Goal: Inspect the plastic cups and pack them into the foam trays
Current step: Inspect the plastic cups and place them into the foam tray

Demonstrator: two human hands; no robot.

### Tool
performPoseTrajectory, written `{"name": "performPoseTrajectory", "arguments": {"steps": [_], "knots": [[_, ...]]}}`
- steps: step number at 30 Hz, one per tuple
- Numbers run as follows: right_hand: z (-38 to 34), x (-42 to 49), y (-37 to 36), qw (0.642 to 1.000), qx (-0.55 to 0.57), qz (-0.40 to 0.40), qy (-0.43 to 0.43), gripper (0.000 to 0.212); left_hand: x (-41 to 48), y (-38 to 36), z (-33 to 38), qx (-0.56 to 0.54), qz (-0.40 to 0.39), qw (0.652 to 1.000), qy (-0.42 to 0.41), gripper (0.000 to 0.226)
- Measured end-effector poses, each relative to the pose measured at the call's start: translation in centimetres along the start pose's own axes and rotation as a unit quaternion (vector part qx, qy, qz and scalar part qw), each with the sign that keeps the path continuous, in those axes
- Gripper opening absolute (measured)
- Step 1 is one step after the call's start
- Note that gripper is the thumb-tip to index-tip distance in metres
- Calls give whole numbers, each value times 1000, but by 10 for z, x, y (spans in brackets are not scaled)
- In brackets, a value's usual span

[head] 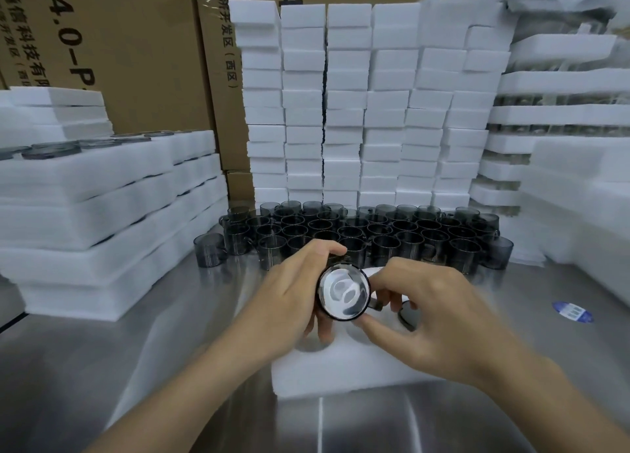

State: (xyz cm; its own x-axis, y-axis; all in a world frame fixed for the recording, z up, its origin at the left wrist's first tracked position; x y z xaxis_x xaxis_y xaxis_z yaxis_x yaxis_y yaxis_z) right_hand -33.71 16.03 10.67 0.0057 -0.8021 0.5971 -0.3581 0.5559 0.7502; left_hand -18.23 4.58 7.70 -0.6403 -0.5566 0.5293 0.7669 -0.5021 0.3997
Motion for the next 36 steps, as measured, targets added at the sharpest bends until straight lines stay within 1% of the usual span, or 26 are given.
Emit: {"name": "performPoseTrajectory", "arguments": {"steps": [2,4,7,9,12,17,19,21,22,24,25,27,29,31,34,36], "knots": [[0,-1,-3,1000,-17,-14,5,30,-1,4,0,79,10,997,-18,46],[-1,-1,-5,999,-26,-18,7,33,-1,7,-1,141,19,990,-16,52],[-3,-2,-4,1000,-25,-8,11,29,-1,13,-2,215,40,976,-13,67],[-3,-2,-2,1000,-17,3,13,26,0,15,-3,237,43,971,-11,73],[-4,-1,-1,1000,-19,10,15,23,0,14,-2,219,54,974,-24,65],[0,1,-1,999,-26,34,27,26,2,14,7,188,87,975,-79,48],[3,3,2,998,19,51,7,25,2,15,10,136,110,980,-91,47],[7,5,7,991,97,80,-35,21,1,16,15,95,119,982,-110,45],[10,6,9,984,145,89,-60,20,1,16,19,90,115,981,-127,40],[14,9,8,958,259,67,-104,24,-1,16,27,117,97,974,-169,35],[14,10,8,944,306,49,-117,29,-2,17,29,145,86,968,-186,41],[17,13,12,921,366,21,-130,33,-3,17,30,204,69,953,-211,62],[21,14,16,905,400,-10,-142,34,-3,17,29,218,61,951,-211,76],[25,14,17,908,390,-45,-146,38,-3,17,28,212,57,953,-209,79],[28,11,14,923,340,-91,-153,39,-3,14,31,241,34,939,-245,66],[29,10,12,927,319,-108,-162,41,-2,13,30,244,15,938,-244,61]]}}
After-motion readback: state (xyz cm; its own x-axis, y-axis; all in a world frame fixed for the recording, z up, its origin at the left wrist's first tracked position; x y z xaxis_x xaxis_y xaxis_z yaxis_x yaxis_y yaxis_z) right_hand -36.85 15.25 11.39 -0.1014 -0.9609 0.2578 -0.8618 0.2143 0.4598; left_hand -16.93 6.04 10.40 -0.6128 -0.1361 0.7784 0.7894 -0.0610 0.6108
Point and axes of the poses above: each hand's wrist, its own x-axis towards the middle knuckle, its own y-axis out of the back of the hand, z = x × y, the point moved 5 cm from there along x, towards the middle knuckle, and after that the axes turned 10 degrees about -y, right-handed, at the moved point
